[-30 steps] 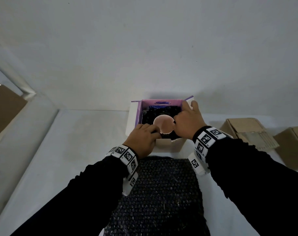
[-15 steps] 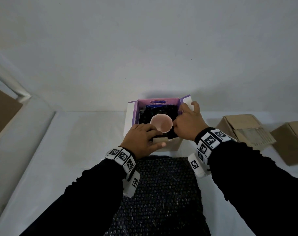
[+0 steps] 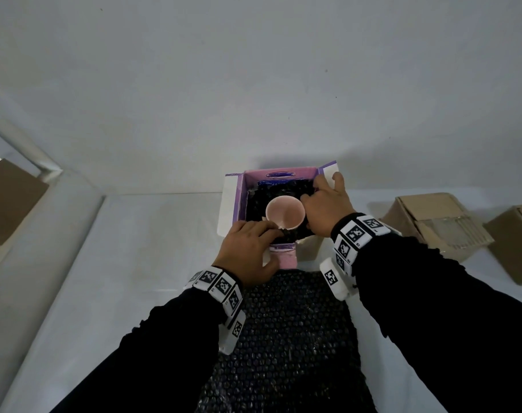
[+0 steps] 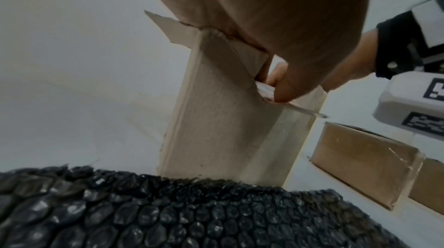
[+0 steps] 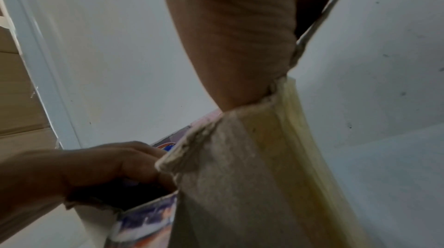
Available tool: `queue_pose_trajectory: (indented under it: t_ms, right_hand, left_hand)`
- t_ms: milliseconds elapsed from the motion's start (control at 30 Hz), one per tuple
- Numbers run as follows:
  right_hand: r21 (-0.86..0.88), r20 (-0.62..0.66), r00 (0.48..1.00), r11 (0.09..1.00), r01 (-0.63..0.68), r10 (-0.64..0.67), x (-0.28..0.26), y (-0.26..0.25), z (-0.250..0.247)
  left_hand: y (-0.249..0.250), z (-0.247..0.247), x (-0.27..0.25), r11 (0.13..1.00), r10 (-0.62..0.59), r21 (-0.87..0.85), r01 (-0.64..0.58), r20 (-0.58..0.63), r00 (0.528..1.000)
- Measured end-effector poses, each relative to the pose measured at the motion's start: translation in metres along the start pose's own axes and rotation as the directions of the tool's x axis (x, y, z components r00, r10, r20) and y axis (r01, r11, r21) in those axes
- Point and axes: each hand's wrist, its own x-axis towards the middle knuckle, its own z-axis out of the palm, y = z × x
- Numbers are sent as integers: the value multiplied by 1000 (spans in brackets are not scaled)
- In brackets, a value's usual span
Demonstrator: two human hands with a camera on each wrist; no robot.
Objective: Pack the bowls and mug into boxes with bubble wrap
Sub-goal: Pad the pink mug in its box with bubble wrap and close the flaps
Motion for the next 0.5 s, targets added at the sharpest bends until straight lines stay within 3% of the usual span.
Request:
queue_pose_trajectory:
  t_ms: [67, 167, 267, 333, 400, 500]
  right_hand:
    - [10, -8, 1000, 1000, 16, -16, 1, 1, 0]
    - [40, -183, 983, 999, 20, -13, -10, 1, 0]
    - [126, -455, 890, 992, 22, 39, -34, -3, 2]
    - [218, -562, 824, 974, 64, 71, -57, -7, 5]
    - [283, -591, 803, 952, 114, 79, -81, -14, 8]
    - [381, -566, 824, 900, 213, 44, -116, -24, 23]
  left_hand:
    - [0, 1, -1, 1000, 1, 27, -1, 18, 1000]
    - [10, 0, -10, 991, -18, 131, 19, -6, 1000]
    - [24, -2, -29, 964, -129, 223, 141, -68, 989]
    - [29, -4, -38, 946, -171, 272, 175, -36, 985]
    - [30, -7, -42, 935, -190, 304, 180, 5, 982]
    - [37, -13, -44, 936, -210, 282, 209, -28, 977]
